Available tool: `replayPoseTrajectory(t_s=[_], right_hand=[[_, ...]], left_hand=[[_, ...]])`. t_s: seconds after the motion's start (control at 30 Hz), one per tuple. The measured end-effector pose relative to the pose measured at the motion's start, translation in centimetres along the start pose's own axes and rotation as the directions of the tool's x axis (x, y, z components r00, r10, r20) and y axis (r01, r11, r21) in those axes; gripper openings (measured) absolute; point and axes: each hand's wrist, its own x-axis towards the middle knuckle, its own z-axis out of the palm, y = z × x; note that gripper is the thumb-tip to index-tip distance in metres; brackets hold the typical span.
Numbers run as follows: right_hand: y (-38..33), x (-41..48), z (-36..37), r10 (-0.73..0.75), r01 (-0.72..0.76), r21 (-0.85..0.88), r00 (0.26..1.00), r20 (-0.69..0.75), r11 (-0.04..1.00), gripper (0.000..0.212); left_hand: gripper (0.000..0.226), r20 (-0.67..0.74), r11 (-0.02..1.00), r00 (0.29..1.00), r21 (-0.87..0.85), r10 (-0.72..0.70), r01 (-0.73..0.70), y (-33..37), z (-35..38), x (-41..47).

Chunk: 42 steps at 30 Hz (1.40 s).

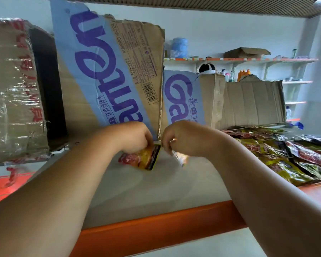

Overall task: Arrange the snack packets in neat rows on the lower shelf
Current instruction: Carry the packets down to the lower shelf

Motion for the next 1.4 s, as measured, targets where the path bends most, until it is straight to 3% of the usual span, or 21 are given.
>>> replayPoseTrajectory(t_s=[0.07,0.13,0.2,0.27,0.33,0.4,0.53,0.73,0.83,0.97,1.17,1.27,1.4], right_hand=[[-0.9,0.2,0.6,-0.016,0.016,-0.010,0.999,0.041,1.000,0.045],[-0.6,0.3,0.4,0.025,-0.023,0.032,0.998,-0.060,0.999,0.045],[0.5,0.5,0.0,0.081,-0.092,-0.070,0.987,-0.141,0.993,0.027],[1.5,0.7,0.1,0.237,-0.246,-0.234,0.969,-0.065,0.941,0.021],[1.7,0.8,0.8,0.387,-0.344,-0.298,0.917,0.095,0.890,0.037],[1.3,0.9,1.4,0.377,-0.309,-0.328,0.911,0.167,0.893,0.042],[0.5,0.9,1.4,0.262,-0.229,-0.191,0.950,0.168,0.954,0.021],[-0.4,0.2,0.4,0.334,-0.290,-0.186,0.899,0.283,0.939,0.048],[-2.3,-0.4,0.4,0.354,-0.281,-0.276,0.896,0.268,0.919,0.043],[-5.7,-1.6,0.9,0.401,-0.313,-0.345,0.889,0.222,0.885,0.043],[-11.8,-2.6,3.3,0.379,-0.325,-0.337,0.919,0.107,0.884,0.034],[-15.7,-2.6,4.8,0.385,-0.346,-0.336,0.921,0.055,0.876,0.036],[-21.8,-1.2,7.0,0.334,-0.310,-0.316,0.942,0.025,0.897,0.037]], left_hand=[[0.034,0.066,0.997,0.998,0.081,-0.008,0.003,0.2,-0.1,-0.4],[0.033,0.039,0.996,0.999,0.086,-0.024,0.021,0.1,-0.3,-0.7],[0.022,-0.007,0.991,0.996,0.100,-0.087,0.087,-0.1,-0.5,-0.5],[0.047,0.088,0.962,0.971,0.178,-0.224,0.206,-0.1,-0.4,-0.5],[0.067,0.225,0.940,0.917,0.175,-0.328,0.293,0.0,-0.2,-0.8],[0.064,0.273,0.953,0.918,0.174,-0.289,0.248,0.3,0.0,-1.1],[0.053,0.229,0.978,0.972,0.207,-0.050,0.002,0.7,-0.1,-1.2],[0.072,0.343,0.988,0.931,0.126,-0.126,0.087,1.1,-0.7,-2.7],[0.072,0.325,0.984,0.942,0.179,-0.086,0.028,0.8,-0.7,-4.1],[0.052,0.187,0.966,0.982,0.254,0.002,-0.050,-0.9,0.3,-6.5],[0.022,-0.052,0.975,0.993,-0.188,0.109,-0.117,-8.0,2.2,-11.9],[0.020,-0.058,0.955,0.994,-0.279,0.090,-0.103,-13.1,1.9,-15.1],[0.017,-0.174,0.916,0.984,-0.389,0.035,-0.101,-21.4,2.3,-20.4]])
